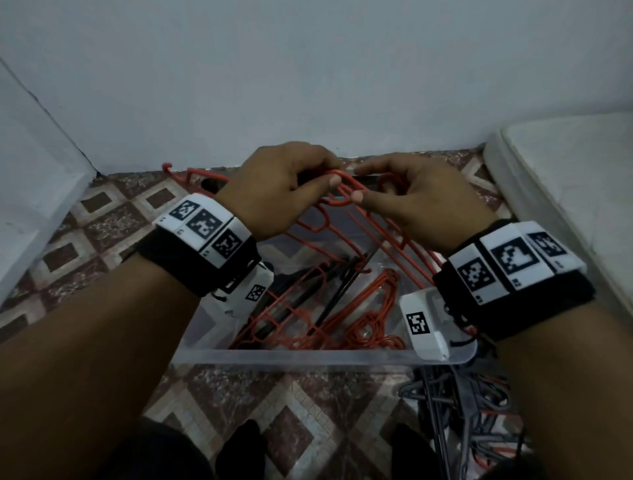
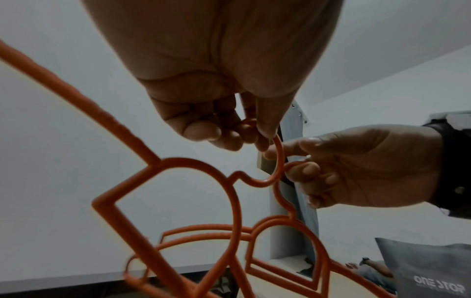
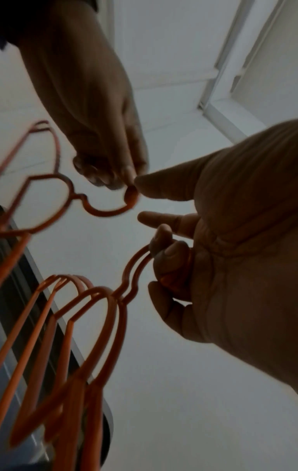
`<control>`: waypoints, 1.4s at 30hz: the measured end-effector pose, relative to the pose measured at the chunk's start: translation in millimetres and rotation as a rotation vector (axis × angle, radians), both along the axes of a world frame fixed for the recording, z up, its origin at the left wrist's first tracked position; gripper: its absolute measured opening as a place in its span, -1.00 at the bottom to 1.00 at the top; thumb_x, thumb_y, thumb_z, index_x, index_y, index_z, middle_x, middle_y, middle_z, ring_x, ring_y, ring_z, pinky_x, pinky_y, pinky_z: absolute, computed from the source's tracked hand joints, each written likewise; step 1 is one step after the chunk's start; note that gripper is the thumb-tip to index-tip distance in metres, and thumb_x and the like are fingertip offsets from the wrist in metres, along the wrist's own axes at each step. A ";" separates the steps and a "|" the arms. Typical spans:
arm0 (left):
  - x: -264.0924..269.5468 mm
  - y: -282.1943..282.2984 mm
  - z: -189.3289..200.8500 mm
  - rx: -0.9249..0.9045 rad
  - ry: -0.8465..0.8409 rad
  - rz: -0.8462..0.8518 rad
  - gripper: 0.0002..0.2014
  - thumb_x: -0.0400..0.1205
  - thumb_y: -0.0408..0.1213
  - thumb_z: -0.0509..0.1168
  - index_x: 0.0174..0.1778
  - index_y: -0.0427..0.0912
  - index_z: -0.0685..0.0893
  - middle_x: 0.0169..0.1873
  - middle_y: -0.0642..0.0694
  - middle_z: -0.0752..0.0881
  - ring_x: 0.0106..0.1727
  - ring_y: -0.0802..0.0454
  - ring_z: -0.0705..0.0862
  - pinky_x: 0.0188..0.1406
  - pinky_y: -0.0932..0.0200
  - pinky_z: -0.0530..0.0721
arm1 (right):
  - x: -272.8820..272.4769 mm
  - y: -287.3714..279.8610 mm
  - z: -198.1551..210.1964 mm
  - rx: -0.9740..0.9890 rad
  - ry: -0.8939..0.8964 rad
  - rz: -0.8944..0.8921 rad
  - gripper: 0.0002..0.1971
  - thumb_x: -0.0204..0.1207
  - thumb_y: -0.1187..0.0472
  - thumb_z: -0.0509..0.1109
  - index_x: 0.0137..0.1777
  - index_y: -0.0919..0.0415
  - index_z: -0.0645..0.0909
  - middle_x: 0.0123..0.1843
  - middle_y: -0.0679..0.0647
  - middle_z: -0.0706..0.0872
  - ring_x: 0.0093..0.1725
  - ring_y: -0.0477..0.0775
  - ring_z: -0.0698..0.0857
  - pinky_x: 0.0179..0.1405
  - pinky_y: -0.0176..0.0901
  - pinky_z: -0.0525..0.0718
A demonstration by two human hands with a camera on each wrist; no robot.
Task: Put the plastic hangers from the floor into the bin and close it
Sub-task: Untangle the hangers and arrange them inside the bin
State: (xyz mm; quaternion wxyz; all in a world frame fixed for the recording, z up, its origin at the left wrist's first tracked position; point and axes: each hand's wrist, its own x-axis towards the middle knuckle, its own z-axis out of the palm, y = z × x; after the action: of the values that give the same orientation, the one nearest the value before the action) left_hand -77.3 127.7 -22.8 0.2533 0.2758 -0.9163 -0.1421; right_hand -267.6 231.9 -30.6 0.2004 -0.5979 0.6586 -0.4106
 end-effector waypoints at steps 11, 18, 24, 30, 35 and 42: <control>-10.8 20.5 3.4 -0.300 0.254 0.032 -0.80 0.64 -0.03 0.32 -0.07 -0.07 0.71 -0.22 0.04 0.63 -0.17 0.12 0.55 -0.13 0.21 0.50 | 8.0 -4.3 -1.5 -0.101 0.121 -0.156 -0.79 0.60 -0.10 0.39 -0.02 -0.06 0.81 -0.40 -0.31 0.68 -0.35 -0.41 0.64 -0.49 -0.60 0.41; -35.4 36.4 -80.8 0.054 -0.677 -0.002 -0.46 0.59 0.34 0.11 -0.22 -0.05 0.73 -0.41 0.04 0.66 -0.40 0.05 0.59 -0.46 0.19 0.50 | 2.2 -2.6 6.9 -0.215 0.013 -0.263 -0.79 0.61 -0.05 0.38 -0.08 -0.03 0.81 -0.30 -0.24 0.78 -0.25 -0.26 0.75 -0.27 -0.34 0.68; -51.9 37.9 -134.7 0.331 -0.653 0.105 -0.59 0.67 0.12 0.17 0.15 -0.14 0.68 -0.01 -0.15 0.75 0.02 -0.14 0.69 0.02 0.02 0.68 | 5.7 1.4 11.7 -0.295 -0.064 -0.268 -0.79 0.61 -0.03 0.39 -0.05 0.02 0.81 -0.33 -0.23 0.76 -0.35 -0.36 0.71 -0.40 -0.59 0.54; -48.9 22.4 -112.4 0.306 -0.455 0.199 -0.67 0.70 0.01 0.22 -0.05 -0.20 0.68 -0.15 -0.13 0.76 -0.15 -0.10 0.69 -0.22 0.10 0.62 | -1.0 2.7 6.9 -0.172 0.054 -0.228 -0.77 0.62 -0.04 0.37 -0.02 0.02 0.82 -0.31 -0.13 0.79 -0.31 -0.21 0.74 -0.33 -0.36 0.66; -44.5 21.2 -100.9 0.482 -0.261 0.235 -0.78 0.68 -0.04 0.28 -0.11 -0.12 0.66 -0.36 -0.02 0.79 -0.31 0.04 0.77 -0.20 0.12 0.71 | 4.5 1.4 -2.2 -0.085 0.136 -0.170 -0.81 0.62 0.00 0.38 -0.11 -0.01 0.81 -0.51 -0.15 0.62 -0.42 -0.22 0.62 -0.57 -0.48 0.37; -46.1 24.8 -114.5 0.685 -0.017 0.277 -0.86 0.69 -0.28 0.23 0.04 -0.15 0.69 -0.28 -0.04 0.83 -0.29 0.07 0.80 -0.29 0.20 0.71 | 9.3 -3.6 -9.7 -0.095 0.127 -0.154 -0.75 0.63 0.01 0.39 -0.18 0.11 0.79 -0.49 -0.13 0.56 -0.41 -0.34 0.55 -0.51 -0.54 0.36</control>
State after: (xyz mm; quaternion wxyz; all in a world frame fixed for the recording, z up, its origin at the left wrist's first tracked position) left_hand -123.4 152.5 -137.4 0.1554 0.4673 -0.7716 -0.4027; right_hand -258.2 228.3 -40.3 0.0974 -0.5794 0.6937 -0.4168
